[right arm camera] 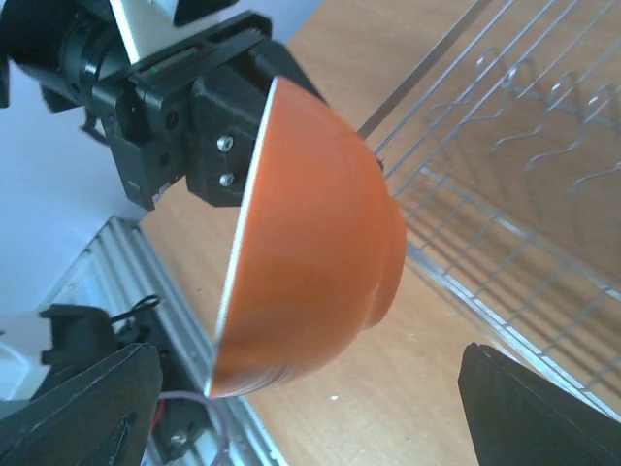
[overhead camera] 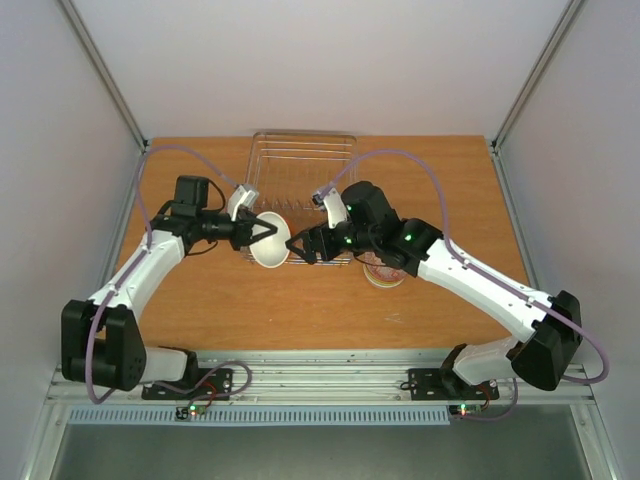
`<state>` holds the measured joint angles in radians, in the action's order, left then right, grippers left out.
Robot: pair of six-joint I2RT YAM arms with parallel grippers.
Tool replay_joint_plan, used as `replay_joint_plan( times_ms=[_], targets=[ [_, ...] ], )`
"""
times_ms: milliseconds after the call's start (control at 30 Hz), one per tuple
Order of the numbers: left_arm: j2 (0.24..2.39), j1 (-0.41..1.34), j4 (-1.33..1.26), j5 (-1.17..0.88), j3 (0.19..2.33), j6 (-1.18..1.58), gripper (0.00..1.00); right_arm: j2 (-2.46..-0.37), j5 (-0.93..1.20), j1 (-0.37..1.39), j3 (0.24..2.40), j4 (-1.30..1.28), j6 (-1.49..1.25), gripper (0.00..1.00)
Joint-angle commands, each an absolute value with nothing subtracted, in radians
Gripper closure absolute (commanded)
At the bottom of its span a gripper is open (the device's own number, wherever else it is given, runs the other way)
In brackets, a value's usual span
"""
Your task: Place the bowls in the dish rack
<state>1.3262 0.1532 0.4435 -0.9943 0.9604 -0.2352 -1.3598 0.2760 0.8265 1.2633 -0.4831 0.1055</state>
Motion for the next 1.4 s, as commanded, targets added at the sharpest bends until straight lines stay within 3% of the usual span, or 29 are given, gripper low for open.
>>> replay_joint_plan(
  times_ms=[0,300,633,767,1000,1167,1233,1267,1367],
  targets=[
    [1.352,0.15,0.359,-1.186,0.961,-0.201,1.0,-1.354,0.502,0.813,1.201,-0.305,0.004,0.14],
    [1.364,0.148,0.376,-1.335,0.953,-0.227,0.99,-1.39,0.518,0.813,1.168,-0.216,-0.048,0.1],
    [1.356,0.147,0.31,-1.343,0.93,-0.193,1.0,-1.388,0.588,0.813,1.133,-0.143,-0.105,0.11],
    [1.355,0.147,0.308,-1.344,0.931,-0.186,0.99,-1.398,0.659,0.813,1.125,-0.091,-0.135,0.3],
    [1.366,0.147,0.31,-1.342,0.934,-0.181,0.99,-1.407,0.71,0.813,1.127,-0.048,-0.146,0.97],
    [1.374,0.147,0.318,-1.294,0.94,-0.175,0.99,-1.388,0.645,0.813,1.147,-0.117,-0.1,0.99],
    [1.367,0.147,0.33,-1.23,0.94,-0.183,0.66,-1.382,0.569,0.814,1.176,-0.197,-0.061,0.99],
    [1.36,0.147,0.333,-1.19,0.937,-0.186,0.54,-1.381,0.521,0.813,1.197,-0.245,-0.037,0.99],
    [1.319,0.147,0.302,-1.036,0.919,-0.169,0.35,-1.39,0.377,0.813,1.263,-0.38,0.038,0.99]
  ],
)
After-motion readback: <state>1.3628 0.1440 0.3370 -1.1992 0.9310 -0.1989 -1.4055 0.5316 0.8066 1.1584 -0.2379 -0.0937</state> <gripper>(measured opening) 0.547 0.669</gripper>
